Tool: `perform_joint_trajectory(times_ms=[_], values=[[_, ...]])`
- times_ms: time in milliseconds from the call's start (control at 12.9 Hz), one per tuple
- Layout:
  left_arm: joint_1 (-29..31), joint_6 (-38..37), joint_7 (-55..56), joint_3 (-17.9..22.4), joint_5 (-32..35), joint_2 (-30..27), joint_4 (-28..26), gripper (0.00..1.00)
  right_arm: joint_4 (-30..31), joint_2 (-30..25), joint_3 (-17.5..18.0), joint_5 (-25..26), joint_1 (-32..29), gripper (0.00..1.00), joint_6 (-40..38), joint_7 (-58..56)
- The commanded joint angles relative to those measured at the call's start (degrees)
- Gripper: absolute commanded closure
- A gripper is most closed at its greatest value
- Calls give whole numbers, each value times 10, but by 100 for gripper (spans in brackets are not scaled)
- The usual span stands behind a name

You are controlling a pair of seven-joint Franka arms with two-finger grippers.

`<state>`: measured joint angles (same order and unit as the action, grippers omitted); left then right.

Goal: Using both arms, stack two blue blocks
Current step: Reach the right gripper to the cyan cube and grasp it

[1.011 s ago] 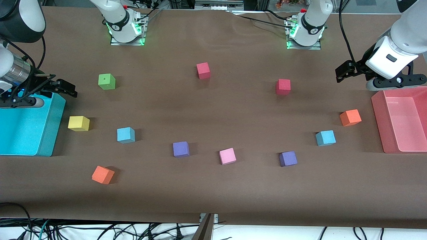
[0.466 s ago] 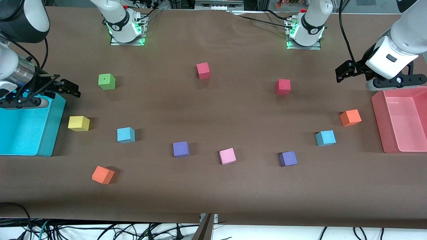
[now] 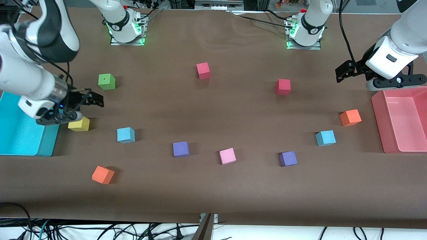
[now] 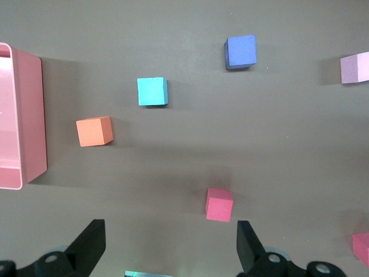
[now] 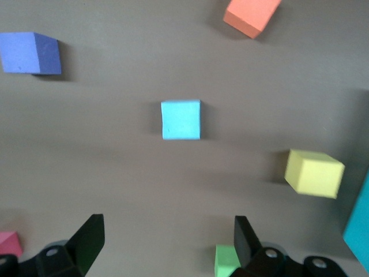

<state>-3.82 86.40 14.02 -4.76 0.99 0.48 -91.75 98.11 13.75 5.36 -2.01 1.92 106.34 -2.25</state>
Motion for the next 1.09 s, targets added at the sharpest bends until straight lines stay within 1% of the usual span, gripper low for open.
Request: perform_joint_trajectory(times_ms=[0,233,466,622,700,777,855,933,1011], values=[[3,-4,-7,1,-14,-9,-6,0,-21,70,1,-2,5,1,46,1],[3,-4,-7,1,-14,-9,-6,0,1,121,1,0,5,1,133,-1],[3,-4,-8,1,-14,-10,-6,0,46,147,1,6,14,1,241,-3],[3,-4,-8,1,-14,-9,-6,0,67,160,0,11,15,1,294,-4],[3,-4,-7,1,-14,-10,-6,0,74,167,1,11,15,1,306,-4],[3,-4,-7,1,-14,-10,-6,0,75,168,0,24,16,1,309,-5],[3,-4,-7,1,-14,-10,-6,0,76,171,0,58,16,1,309,-3],[3,-4,-7,1,-14,-10,-6,0,78,173,1,67,16,1,309,1],[3,-4,-7,1,-14,-10,-6,0,78,177,1,67,17,1,310,7]])
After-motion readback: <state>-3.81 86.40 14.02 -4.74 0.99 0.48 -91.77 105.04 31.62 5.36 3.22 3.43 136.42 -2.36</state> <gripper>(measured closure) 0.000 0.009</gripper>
